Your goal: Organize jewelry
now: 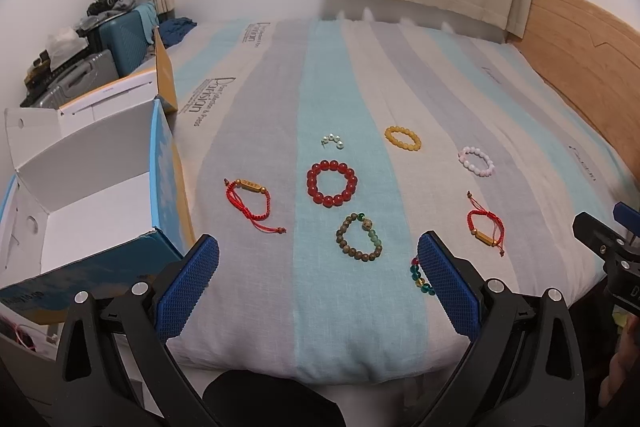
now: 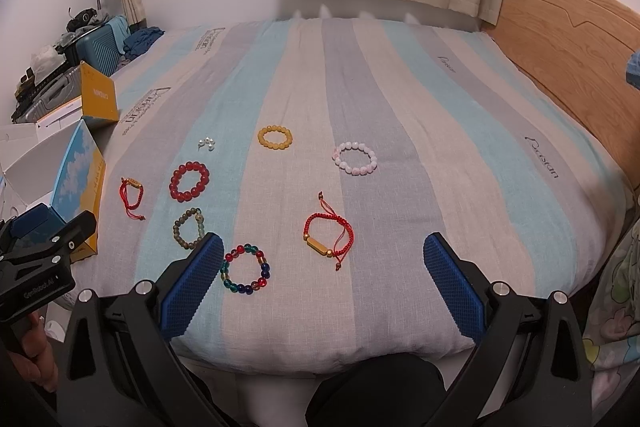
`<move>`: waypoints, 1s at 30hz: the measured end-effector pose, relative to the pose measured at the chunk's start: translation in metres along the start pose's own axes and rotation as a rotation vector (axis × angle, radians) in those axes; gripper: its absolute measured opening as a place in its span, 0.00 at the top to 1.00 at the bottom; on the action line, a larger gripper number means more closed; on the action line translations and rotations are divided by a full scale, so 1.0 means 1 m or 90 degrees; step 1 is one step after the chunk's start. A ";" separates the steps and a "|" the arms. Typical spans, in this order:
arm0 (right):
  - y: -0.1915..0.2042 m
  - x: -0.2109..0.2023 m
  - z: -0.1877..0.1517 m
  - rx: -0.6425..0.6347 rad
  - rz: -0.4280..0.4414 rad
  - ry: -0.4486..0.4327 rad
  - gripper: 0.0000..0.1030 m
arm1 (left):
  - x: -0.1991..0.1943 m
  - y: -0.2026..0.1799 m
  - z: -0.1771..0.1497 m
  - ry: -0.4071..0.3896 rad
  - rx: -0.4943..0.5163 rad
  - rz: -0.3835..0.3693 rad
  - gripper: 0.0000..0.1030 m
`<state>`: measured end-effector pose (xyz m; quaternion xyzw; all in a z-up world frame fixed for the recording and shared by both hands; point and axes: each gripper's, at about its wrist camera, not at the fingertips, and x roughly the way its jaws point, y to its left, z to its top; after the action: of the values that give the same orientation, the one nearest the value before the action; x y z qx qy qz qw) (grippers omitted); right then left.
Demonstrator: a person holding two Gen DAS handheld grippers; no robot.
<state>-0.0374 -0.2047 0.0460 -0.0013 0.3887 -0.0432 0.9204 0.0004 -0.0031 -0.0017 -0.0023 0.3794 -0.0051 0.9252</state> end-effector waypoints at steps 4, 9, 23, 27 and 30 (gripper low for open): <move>0.002 -0.002 -0.001 -0.001 -0.001 0.000 0.07 | -0.001 -0.002 0.001 0.001 -0.002 0.000 0.06; 0.001 -0.001 -0.003 0.000 0.000 0.000 0.07 | 0.001 -0.001 -0.001 0.001 -0.001 0.001 0.06; 0.003 -0.006 -0.003 -0.004 0.003 -0.001 0.07 | -0.001 -0.002 -0.005 0.005 -0.001 0.003 0.06; 0.002 -0.007 -0.004 -0.003 0.005 0.001 0.07 | -0.002 -0.001 -0.003 0.007 0.000 0.012 0.06; 0.004 -0.005 -0.004 -0.003 0.007 0.001 0.07 | -0.003 -0.001 -0.003 0.007 0.002 0.020 0.06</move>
<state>-0.0431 -0.1999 0.0468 -0.0012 0.3898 -0.0372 0.9201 -0.0042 -0.0043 -0.0018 0.0052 0.3841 0.0089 0.9232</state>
